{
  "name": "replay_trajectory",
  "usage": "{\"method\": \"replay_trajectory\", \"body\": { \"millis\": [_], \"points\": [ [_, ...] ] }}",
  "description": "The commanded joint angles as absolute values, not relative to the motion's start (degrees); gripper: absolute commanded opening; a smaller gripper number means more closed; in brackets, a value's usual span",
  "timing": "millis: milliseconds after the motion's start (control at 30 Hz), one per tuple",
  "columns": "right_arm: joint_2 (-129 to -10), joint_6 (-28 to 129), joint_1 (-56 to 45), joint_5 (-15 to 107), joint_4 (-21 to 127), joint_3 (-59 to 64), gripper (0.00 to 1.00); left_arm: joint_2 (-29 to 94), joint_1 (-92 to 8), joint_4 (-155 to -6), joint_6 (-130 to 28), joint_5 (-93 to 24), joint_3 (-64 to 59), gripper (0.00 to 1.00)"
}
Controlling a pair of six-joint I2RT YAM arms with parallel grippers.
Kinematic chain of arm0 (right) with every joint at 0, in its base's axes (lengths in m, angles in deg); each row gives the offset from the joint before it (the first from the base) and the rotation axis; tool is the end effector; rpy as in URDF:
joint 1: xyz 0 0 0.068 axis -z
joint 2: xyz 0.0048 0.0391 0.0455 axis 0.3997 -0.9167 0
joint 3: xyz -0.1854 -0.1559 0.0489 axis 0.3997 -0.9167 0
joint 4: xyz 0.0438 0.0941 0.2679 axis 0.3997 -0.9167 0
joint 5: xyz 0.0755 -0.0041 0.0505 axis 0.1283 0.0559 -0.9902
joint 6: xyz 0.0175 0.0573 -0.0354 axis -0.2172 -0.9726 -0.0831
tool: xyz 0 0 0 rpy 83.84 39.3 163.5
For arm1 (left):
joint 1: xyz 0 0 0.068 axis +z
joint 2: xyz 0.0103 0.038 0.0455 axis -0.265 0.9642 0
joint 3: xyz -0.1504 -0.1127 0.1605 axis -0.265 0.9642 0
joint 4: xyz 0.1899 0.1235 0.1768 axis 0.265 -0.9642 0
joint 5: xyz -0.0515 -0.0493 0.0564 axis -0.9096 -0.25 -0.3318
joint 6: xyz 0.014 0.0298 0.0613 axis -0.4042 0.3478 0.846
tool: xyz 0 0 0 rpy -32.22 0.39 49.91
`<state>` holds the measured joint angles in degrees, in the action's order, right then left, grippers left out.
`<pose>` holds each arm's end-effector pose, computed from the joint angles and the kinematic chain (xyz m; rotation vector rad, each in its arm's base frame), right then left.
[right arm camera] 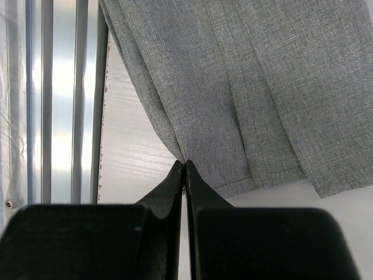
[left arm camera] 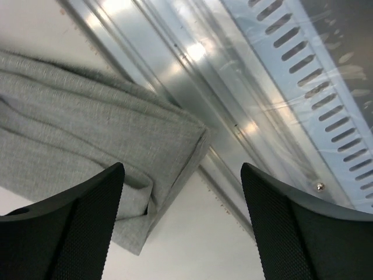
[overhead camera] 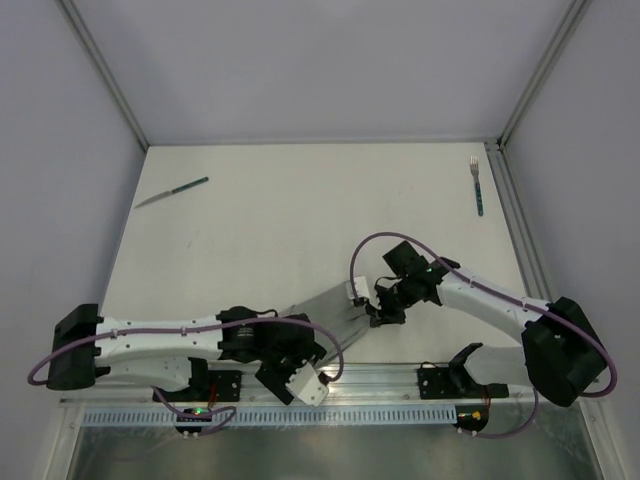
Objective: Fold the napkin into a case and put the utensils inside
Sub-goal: Pass from the right arm to the left
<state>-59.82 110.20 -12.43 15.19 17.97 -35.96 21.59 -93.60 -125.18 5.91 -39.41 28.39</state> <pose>0.1778 0.1725 0.1235 -1.9264 1.7263 0.8198 0.0370 -0.2410 0.1577 2.4647 1.2507 -0.4742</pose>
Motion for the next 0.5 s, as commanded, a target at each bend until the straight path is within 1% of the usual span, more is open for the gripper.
{"method": "replay_trajectory", "body": {
  "millis": [0,67,200,233,267,333,467],
  "points": [
    [-60.54,109.24,-12.21,13.15,19.60,-33.99,0.03,25.20,-99.10,-119.23,3.16,-39.36,28.93,0.80],
    [-60.36,109.24,-12.21,13.42,19.42,-33.99,0.03,28.01,-99.74,-115.64,-0.26,-39.36,29.19,0.73],
    [-58.87,109.32,-12.21,13.77,19.77,-34.60,0.03,28.73,-99.74,-111.76,-0.63,-33.39,33.22,0.72],
    [-58.52,109.32,-12.21,13.86,19.95,-34.78,0.03,29.17,-99.74,-111.66,-0.37,-32.51,33.84,0.70],
    [-58.34,109.32,-12.30,14.03,20.04,-34.96,0.03,29.52,-99.74,-111.31,-0.54,-31.55,34.37,0.66],
    [-58.25,109.50,-12.30,13.95,20.13,-34.96,0.03,30.57,-99.74,-111.22,-0.89,-31.36,35.08,0.63],
    [-58.34,109.68,-12.21,14.12,19.86,-34.78,0.03,30.49,-99.65,-110.87,-2.30,-29.78,35.43,0.64]
  ]
}}
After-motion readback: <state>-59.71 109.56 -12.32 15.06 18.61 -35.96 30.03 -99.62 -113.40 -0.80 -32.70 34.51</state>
